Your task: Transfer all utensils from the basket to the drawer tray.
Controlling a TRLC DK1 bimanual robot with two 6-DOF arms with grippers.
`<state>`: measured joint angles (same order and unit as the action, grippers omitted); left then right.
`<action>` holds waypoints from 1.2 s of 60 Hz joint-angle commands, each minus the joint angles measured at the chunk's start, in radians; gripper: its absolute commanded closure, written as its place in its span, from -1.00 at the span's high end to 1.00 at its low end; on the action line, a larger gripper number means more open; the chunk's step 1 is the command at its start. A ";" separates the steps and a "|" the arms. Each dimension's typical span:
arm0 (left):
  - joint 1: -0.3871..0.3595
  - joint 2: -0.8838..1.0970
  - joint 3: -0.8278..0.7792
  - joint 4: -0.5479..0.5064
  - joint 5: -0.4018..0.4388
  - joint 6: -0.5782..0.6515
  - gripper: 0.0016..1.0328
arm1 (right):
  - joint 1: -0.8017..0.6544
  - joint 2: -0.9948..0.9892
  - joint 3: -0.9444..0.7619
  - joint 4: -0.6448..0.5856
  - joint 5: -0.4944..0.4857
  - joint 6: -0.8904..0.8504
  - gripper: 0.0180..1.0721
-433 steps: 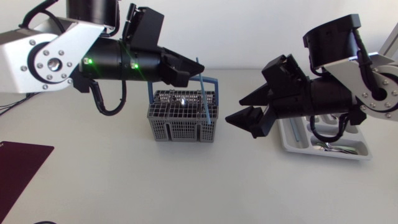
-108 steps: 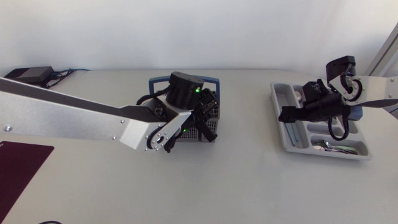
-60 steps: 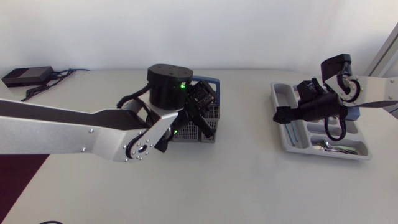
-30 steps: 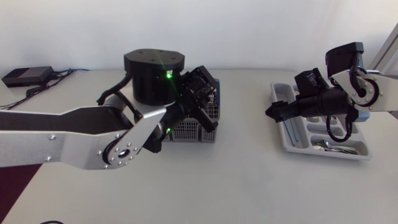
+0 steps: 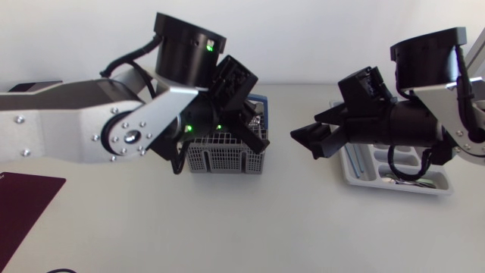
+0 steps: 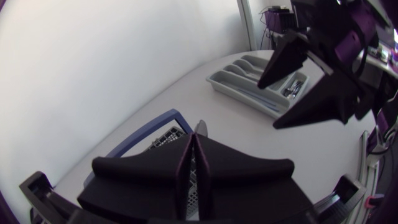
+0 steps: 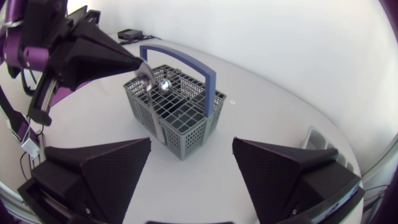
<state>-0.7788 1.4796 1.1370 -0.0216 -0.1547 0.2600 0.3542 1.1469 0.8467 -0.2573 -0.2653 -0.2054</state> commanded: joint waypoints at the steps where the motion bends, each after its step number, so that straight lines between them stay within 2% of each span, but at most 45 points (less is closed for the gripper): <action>1: 0.039 0.018 0.073 -0.052 0.060 -0.111 -0.94 | 0.032 0.005 -0.017 0.010 -0.002 0.021 0.70; 5: 0.082 0.038 0.109 -0.103 0.139 -0.165 -0.94 | 0.065 0.016 -0.018 0.026 0.011 0.032 0.61; 15: 0.136 0.065 0.153 -0.159 0.253 -0.232 -0.94 | 0.124 0.062 -0.015 0.070 0.061 0.044 0.45; 29: 0.158 0.096 0.185 -0.202 0.336 -0.274 -0.94 | 0.193 0.140 0.035 0.104 0.115 0.044 0.44; 35: 0.164 0.104 0.195 -0.216 0.360 -0.281 -0.94 | 0.195 0.183 0.061 0.118 0.120 0.040 0.27; 47: 0.170 0.110 0.198 -0.221 0.379 -0.288 -0.94 | 0.195 0.218 0.095 0.132 0.126 0.035 0.11; 61: 0.170 0.113 0.202 -0.225 0.388 -0.292 -0.94 | 0.195 0.257 0.118 0.147 0.152 0.026 -0.24; 72: 0.177 0.113 0.202 -0.227 0.402 -0.298 -0.94 | 0.195 0.277 0.121 0.153 0.159 0.023 -0.70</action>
<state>-0.6102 1.5723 1.3018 -0.2398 0.2317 -0.0082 0.5426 1.4013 0.9447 -0.1219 -0.1184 -0.1833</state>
